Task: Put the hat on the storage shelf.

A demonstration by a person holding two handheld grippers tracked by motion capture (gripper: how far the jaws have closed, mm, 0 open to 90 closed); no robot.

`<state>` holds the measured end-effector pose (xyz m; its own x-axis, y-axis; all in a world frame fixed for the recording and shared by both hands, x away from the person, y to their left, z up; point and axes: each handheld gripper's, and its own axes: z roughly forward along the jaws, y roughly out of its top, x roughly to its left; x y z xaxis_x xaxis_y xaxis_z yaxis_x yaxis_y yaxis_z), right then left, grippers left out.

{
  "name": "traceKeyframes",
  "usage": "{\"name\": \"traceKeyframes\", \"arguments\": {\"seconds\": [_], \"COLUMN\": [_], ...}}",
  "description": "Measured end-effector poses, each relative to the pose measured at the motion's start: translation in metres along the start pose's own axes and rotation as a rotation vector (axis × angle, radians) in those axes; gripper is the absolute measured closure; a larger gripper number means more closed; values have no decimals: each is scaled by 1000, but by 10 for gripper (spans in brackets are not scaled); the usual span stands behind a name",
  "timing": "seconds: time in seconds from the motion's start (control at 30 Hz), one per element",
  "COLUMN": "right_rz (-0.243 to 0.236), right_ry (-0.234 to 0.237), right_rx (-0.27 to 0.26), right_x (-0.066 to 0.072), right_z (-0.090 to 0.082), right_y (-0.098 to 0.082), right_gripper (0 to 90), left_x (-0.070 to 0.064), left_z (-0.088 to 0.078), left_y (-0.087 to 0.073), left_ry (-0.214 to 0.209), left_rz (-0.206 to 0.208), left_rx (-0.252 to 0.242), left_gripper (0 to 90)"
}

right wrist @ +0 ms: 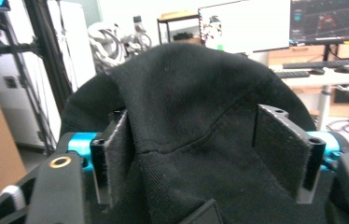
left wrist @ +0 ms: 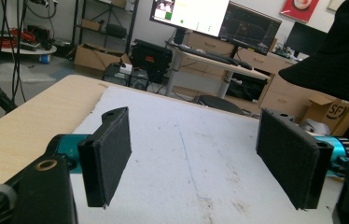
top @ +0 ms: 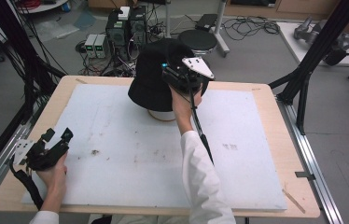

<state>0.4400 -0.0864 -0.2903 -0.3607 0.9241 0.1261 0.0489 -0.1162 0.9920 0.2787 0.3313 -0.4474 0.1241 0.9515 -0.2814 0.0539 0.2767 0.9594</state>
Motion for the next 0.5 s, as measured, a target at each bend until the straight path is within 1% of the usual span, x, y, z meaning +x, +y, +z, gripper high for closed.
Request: {"name": "traceKeyframes", "arguments": {"seconds": [0.07,0.1,0.13,0.17,0.27,0.3,0.33,0.37,0.43,0.47,0.5], "right_rz": [14,24,31,31,42,28,7,7,-3,-10,-20], "right_ry": [19,30,40,40,43,40,29,29,20,17,13], "right_rx": [-2,9,33,33,58,56,52,52,38,35,32], "right_x": [-4,-6,-11,-11,-19,-21,-24,-24,-28,-32,-40], "right_z": [-4,-5,-8,-8,-14,-18,-25,-25,-35,-40,-51], "right_y": [0,0,0,0,0,0,2,2,3,5,6], "right_gripper": [261,240,215,215,172,154,143,143,142,142,141], "left_x": [0,0,0,-1,-2,-2,-3,-3,-3,-3,-4], "left_z": [0,0,0,0,-1,-1,-1,-1,-1,-1,-1], "left_y": [0,0,0,0,0,0,0,0,0,0,1], "left_ry": [3,4,5,5,4,5,4,4,3,2,5], "left_rz": [2,3,2,1,9,10,12,16,18,17,18], "left_rx": [-2,-2,-3,-4,-5,-7,-7,-4,-6,-7,-9], "left_gripper": [266,266,266,266,266,266,266,266,266,266,266]}}
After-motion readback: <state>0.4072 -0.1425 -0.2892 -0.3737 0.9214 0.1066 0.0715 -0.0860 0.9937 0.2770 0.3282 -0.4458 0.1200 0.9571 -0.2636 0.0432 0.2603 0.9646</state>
